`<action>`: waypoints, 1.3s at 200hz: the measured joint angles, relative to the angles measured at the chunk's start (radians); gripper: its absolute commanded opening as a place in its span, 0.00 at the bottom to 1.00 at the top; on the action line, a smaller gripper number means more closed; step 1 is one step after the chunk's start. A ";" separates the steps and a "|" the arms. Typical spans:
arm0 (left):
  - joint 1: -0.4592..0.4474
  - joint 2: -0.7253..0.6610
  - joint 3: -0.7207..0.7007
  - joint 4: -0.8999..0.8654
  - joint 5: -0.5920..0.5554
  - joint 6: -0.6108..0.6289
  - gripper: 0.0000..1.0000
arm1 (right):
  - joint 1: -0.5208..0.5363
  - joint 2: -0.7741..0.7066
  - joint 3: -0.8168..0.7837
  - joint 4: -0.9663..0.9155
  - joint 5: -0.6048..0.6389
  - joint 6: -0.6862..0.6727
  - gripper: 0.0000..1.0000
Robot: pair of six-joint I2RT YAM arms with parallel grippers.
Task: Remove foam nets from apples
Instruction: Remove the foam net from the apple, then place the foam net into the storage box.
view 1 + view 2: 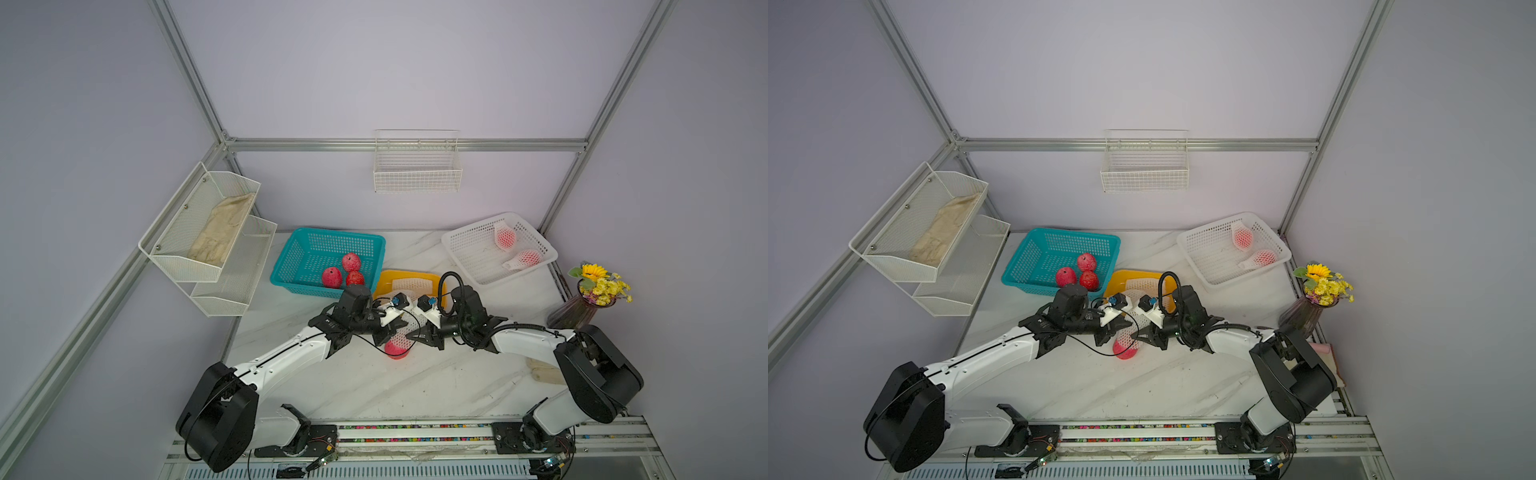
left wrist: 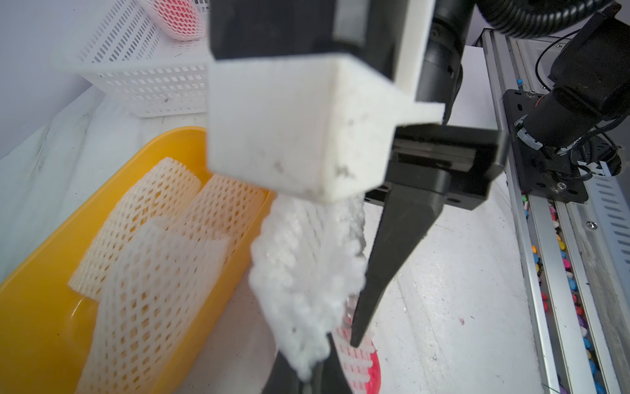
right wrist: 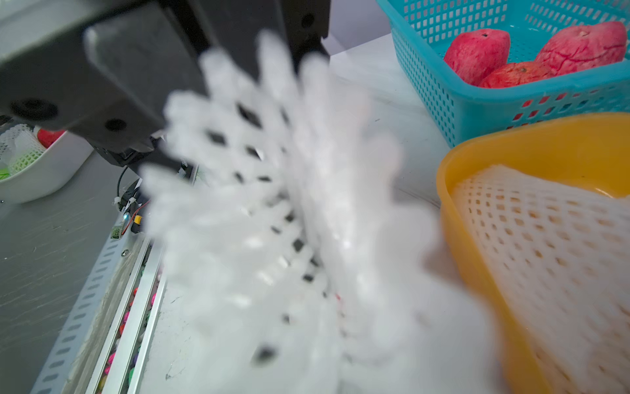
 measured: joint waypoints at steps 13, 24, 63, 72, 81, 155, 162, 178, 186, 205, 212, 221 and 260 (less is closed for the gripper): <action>0.000 0.000 -0.008 0.000 -0.003 0.000 0.00 | 0.000 0.005 0.000 0.000 0.000 0.000 0.24; 0.000 0.000 -0.013 -0.003 -0.007 0.000 0.02 | 0.000 0.010 0.000 0.000 0.000 0.000 0.23; 0.000 -0.008 -0.013 -0.008 -0.035 -0.003 0.16 | 0.000 0.017 0.008 0.001 -0.009 0.001 0.17; 0.000 -0.016 -0.013 -0.013 -0.041 -0.006 0.24 | 0.000 0.017 0.008 0.004 -0.010 0.008 0.14; 0.000 -0.029 -0.013 -0.016 -0.047 -0.012 0.36 | 0.000 0.016 0.008 0.009 -0.009 0.011 0.11; 0.000 -0.134 -0.013 -0.024 -0.147 -0.082 0.85 | -0.001 -0.117 0.073 -0.049 0.092 0.063 0.08; 0.000 -0.150 -0.013 -0.026 -0.174 -0.092 0.99 | -0.001 -0.130 0.096 -0.080 0.123 0.065 0.08; 0.000 -0.199 -0.013 -0.029 -0.244 -0.112 1.00 | -0.002 -0.150 0.163 -0.173 0.209 0.063 0.08; 0.000 -0.225 -0.013 -0.031 -0.282 -0.120 1.00 | -0.002 -0.154 0.205 -0.218 0.263 0.063 0.08; 0.003 -0.272 -0.011 -0.054 -0.365 -0.147 1.00 | -0.004 -0.145 0.316 -0.338 0.417 0.047 0.08; 0.006 -0.280 -0.011 -0.072 -0.390 -0.156 1.00 | -0.004 -0.130 0.364 -0.377 0.480 0.038 0.08; 0.008 -0.281 -0.008 -0.106 -0.426 -0.166 1.00 | -0.004 -0.099 0.428 -0.428 0.560 0.022 0.09; 0.013 -0.249 -0.005 -0.273 -0.518 -0.214 1.00 | -0.003 0.085 0.580 -0.568 0.816 -0.041 0.11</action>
